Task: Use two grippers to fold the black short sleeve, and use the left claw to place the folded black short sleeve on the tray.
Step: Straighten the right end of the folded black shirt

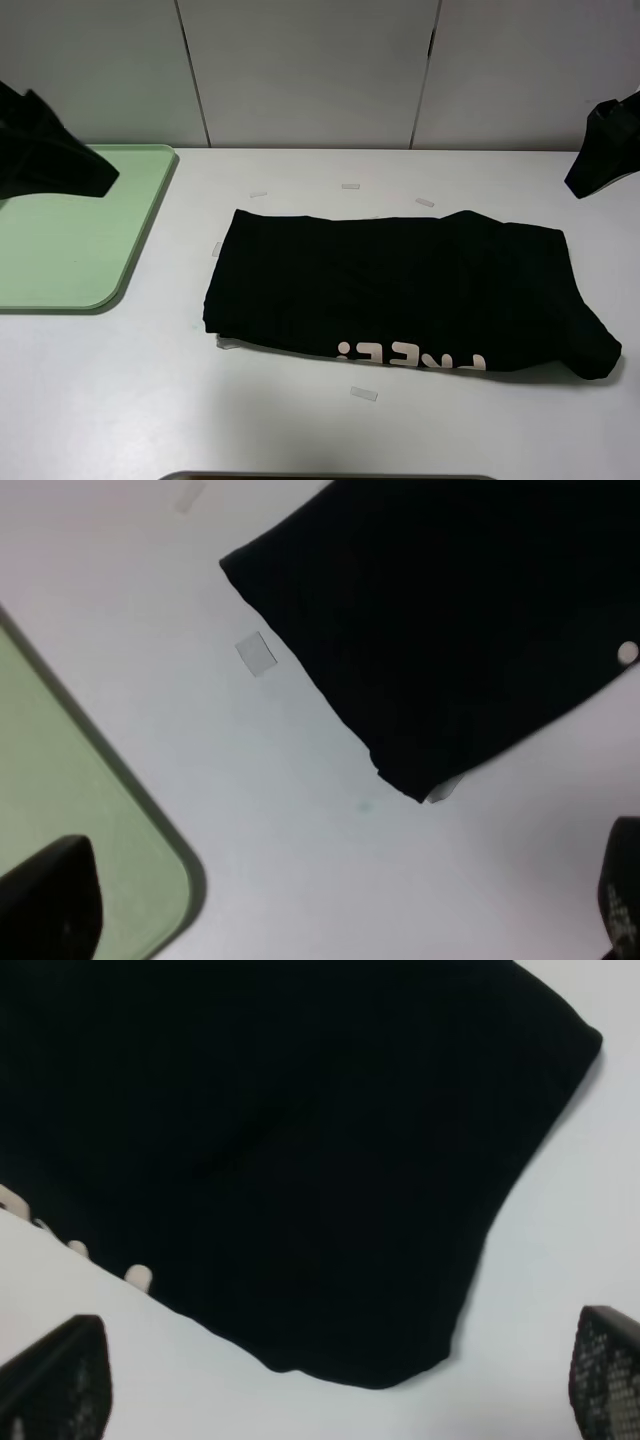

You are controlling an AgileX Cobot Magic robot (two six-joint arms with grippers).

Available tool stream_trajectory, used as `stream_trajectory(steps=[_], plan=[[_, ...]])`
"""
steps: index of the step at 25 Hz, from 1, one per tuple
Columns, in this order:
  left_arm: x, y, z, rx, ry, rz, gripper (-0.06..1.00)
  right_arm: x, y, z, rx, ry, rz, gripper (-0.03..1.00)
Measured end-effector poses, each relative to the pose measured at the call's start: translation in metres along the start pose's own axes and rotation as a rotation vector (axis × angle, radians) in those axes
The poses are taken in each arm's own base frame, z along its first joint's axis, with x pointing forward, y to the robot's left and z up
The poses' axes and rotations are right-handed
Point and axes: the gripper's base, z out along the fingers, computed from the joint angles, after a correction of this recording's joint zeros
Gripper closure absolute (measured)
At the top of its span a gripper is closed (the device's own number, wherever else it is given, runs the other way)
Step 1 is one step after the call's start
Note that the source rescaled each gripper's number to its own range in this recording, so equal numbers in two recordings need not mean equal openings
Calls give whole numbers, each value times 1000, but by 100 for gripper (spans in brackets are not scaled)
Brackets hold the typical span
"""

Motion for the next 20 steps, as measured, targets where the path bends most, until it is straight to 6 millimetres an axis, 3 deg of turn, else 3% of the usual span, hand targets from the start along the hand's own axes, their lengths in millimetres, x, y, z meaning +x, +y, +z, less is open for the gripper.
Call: stream_trajectory(steps=[8,12,20], plan=[[61,-11,-52,-19,-176,-92,-6,-1,3,0,-36,-10,17,-3],[98,-17,-67,-26,-263,-101,-6,-1,3,0,-37,-10,17,-3],[160,-28,-72,-25,-391,-112,-6,-1,4,0,-38,-11,18,-3]])
